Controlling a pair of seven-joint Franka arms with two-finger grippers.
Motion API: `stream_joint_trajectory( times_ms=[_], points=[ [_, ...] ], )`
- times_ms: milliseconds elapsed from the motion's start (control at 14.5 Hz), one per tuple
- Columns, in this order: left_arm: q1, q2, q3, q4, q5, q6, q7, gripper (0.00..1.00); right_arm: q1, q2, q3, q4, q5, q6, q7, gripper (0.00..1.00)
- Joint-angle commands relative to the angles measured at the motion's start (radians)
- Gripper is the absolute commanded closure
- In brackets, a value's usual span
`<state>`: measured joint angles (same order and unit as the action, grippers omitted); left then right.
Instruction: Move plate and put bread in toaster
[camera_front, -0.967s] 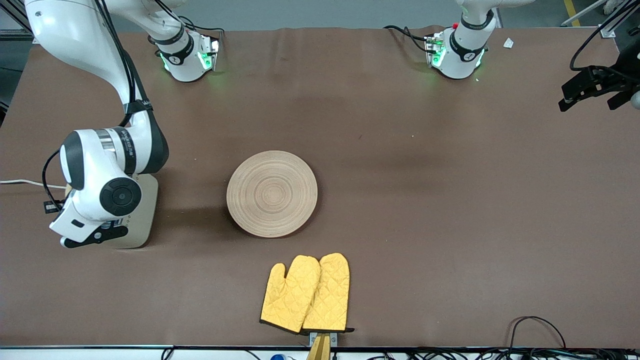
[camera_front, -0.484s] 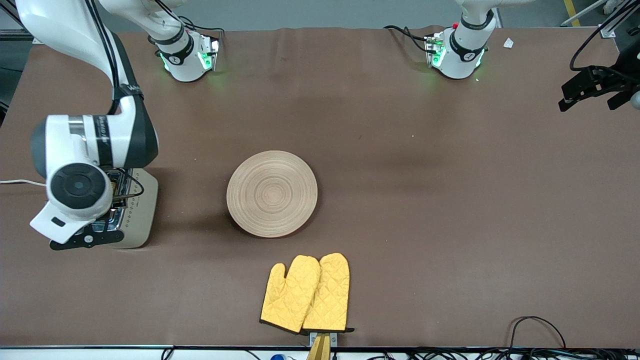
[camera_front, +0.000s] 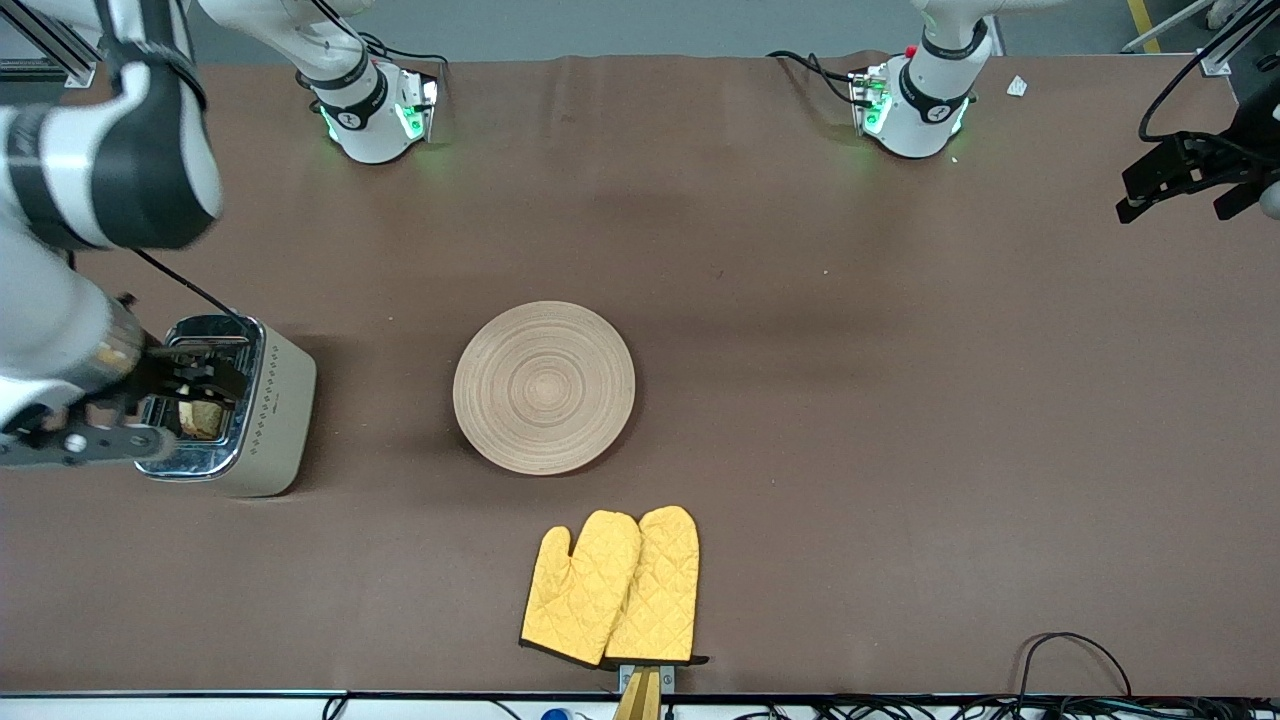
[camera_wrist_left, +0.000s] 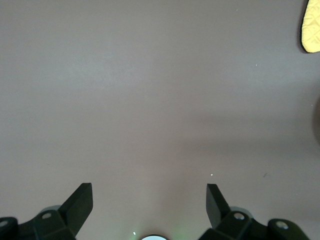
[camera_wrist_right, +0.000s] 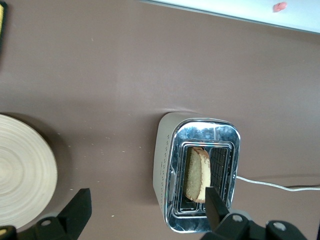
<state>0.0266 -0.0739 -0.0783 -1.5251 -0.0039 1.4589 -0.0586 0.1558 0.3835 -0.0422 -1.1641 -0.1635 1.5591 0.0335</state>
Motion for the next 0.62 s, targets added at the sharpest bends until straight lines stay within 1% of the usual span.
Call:
stream_joint_trajectory(
  times_ms=[0,69,138,415,553],
  points=[
    [0.001,-0.006,-0.015,0.003,0.005,-0.009,0.013,0.0,-0.047,-0.09,0.01,-0.04,0.044,-0.017,-0.007,0.0],
    [0.001,-0.007,-0.015,0.003,0.005,-0.009,0.013,0.0,-0.048,-0.118,0.009,-0.057,0.047,-0.051,-0.018,0.0],
    [0.001,-0.007,-0.015,0.002,0.005,-0.011,0.013,0.0,-0.053,-0.159,0.008,-0.096,0.047,-0.085,-0.024,0.0],
    [0.001,-0.007,-0.015,0.002,0.005,-0.014,0.011,0.0,-0.113,-0.313,0.009,-0.253,0.058,-0.08,-0.064,0.0],
    [0.001,-0.007,-0.017,0.003,0.005,-0.014,0.011,0.0,-0.133,-0.405,0.007,-0.354,0.059,-0.061,-0.095,0.0]
  ],
)
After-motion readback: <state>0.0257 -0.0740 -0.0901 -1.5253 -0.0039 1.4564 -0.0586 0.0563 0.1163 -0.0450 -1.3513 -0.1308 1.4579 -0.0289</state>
